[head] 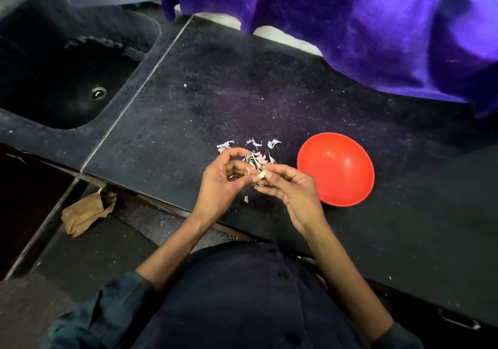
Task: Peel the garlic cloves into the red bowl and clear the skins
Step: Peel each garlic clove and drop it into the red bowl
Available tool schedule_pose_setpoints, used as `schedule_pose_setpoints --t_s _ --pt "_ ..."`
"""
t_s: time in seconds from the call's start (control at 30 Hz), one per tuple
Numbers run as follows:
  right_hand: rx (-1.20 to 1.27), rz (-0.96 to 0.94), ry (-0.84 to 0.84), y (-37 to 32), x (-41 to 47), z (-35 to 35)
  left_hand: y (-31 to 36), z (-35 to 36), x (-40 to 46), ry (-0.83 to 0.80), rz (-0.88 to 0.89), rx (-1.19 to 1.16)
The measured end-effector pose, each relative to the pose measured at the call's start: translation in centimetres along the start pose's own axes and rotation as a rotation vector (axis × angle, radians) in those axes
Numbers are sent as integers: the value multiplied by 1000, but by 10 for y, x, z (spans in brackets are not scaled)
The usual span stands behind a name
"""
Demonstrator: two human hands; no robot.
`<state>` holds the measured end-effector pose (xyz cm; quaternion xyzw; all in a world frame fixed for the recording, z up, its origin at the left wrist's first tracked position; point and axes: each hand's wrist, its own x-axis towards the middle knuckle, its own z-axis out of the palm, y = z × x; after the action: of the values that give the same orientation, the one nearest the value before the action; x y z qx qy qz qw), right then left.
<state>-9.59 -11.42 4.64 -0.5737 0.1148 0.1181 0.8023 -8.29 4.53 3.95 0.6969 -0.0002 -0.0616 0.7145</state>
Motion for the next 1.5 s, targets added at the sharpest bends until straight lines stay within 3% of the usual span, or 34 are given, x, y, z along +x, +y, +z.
schedule_pose_setpoints --t_s 0.47,1.13,1.5 --pt "-23 -6 -4 -1 -2 1 11 5 -6 54 223 457" --pt "-111 -92 26 -3 -2 8 11 9 -10 105 274 435" --pt "23 -21 55 2 1 7 5 8 -7 66 337 456"
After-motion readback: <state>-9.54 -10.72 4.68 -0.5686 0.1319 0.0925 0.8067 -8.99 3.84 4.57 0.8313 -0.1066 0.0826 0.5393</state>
